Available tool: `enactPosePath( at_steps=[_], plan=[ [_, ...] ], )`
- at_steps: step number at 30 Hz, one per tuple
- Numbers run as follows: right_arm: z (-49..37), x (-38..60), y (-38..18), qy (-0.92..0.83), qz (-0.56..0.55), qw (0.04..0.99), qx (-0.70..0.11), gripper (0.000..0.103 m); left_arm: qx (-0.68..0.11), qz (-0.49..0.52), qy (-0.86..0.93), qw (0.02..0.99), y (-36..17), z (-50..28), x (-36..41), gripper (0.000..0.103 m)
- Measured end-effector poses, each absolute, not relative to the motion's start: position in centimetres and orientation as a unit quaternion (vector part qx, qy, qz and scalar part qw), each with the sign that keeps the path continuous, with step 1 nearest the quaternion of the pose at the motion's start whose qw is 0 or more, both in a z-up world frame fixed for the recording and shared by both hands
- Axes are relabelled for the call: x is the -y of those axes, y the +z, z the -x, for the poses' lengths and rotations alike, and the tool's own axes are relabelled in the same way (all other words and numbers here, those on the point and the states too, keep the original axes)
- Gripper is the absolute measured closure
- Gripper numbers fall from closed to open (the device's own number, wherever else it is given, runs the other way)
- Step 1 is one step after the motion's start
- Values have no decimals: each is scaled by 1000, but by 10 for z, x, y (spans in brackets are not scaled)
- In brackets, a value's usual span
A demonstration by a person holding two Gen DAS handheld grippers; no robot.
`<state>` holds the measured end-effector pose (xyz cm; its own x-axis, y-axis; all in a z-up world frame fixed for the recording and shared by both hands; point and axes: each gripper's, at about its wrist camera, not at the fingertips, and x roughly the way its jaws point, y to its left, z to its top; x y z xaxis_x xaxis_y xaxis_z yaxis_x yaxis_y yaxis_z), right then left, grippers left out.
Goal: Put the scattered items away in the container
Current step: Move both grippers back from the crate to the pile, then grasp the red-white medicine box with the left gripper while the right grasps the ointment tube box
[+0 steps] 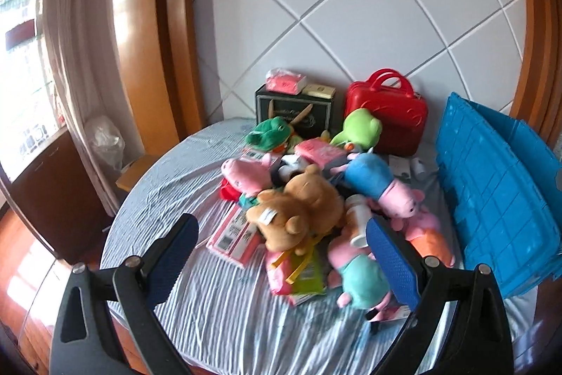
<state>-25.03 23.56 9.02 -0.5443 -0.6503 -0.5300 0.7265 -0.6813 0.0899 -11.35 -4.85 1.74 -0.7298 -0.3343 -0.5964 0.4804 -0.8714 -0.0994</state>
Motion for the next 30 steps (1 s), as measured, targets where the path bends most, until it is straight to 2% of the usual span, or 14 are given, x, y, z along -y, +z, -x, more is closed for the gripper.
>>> enactPosePath(
  at_steps=[9, 14, 21, 25, 30],
  plan=[
    [245, -218, 22, -861, -295, 392, -136, 0, -129, -338, -898, 250, -46, 117, 55, 5],
    [269, -218, -37, -838, -352, 398, -122, 0, -124, -397, -877, 241, -110, 137, 47, 5],
    [300, -216, -136, -811, -467, 331, -121, 0, -141, -494, -838, 186, -204, 170, 50, 6],
    [300, -217, -188, -797, -515, 298, -103, 0, -128, -520, -832, 146, -246, 186, 51, 6],
    [298, -227, -225, -801, -539, 251, -66, 0, -94, -509, -850, 96, -279, 212, 48, 6]
  ],
)
